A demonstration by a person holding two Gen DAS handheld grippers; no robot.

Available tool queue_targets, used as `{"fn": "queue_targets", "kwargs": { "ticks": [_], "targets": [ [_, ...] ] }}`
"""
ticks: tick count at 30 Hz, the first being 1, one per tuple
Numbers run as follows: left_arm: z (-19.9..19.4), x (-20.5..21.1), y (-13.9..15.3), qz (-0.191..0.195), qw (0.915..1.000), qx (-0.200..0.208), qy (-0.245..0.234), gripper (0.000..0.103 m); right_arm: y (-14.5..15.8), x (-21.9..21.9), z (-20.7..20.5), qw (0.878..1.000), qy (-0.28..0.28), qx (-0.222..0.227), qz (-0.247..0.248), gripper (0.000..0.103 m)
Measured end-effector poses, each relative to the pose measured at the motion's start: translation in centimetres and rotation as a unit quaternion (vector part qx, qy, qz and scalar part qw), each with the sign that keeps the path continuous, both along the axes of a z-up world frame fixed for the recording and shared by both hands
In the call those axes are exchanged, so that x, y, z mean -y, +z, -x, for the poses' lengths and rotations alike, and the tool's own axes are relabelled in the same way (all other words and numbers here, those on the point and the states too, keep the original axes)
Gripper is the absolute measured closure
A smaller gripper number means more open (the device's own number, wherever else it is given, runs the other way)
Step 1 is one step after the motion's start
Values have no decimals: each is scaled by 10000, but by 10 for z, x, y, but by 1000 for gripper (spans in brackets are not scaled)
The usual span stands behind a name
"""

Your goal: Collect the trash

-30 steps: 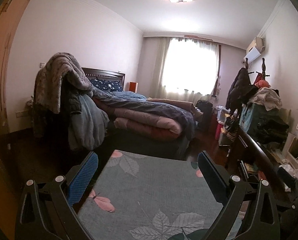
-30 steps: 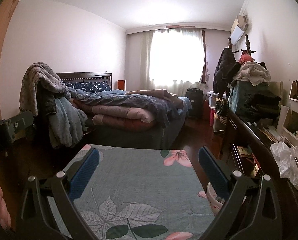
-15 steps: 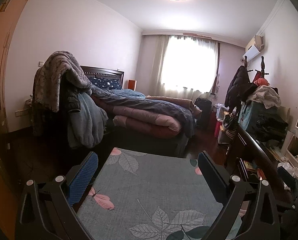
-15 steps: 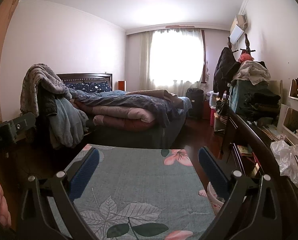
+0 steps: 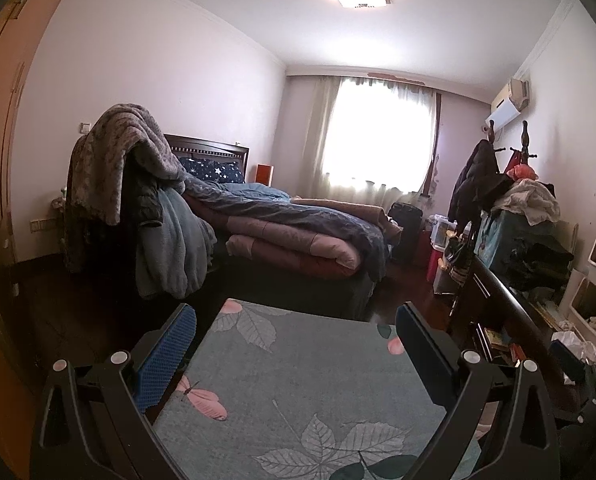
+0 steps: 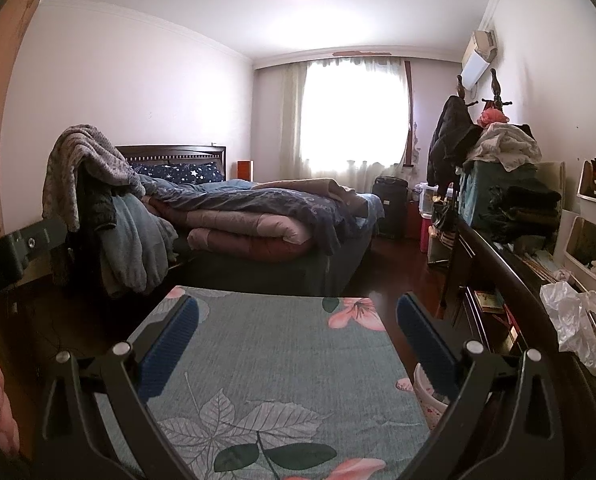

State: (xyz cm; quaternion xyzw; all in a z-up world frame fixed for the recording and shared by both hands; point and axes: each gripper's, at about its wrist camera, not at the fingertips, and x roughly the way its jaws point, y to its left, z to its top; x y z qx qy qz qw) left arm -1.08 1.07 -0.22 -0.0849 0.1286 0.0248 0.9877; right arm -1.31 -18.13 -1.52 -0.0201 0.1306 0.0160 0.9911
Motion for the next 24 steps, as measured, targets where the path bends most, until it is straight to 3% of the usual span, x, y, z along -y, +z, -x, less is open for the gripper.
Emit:
{"fn": "queue_targets", "kwargs": {
  "ticks": [24],
  "targets": [
    [6, -1, -1, 43, 10000, 60, 1, 4, 3, -6, 4, 10000, 39, 13, 81, 3]
  ]
}}
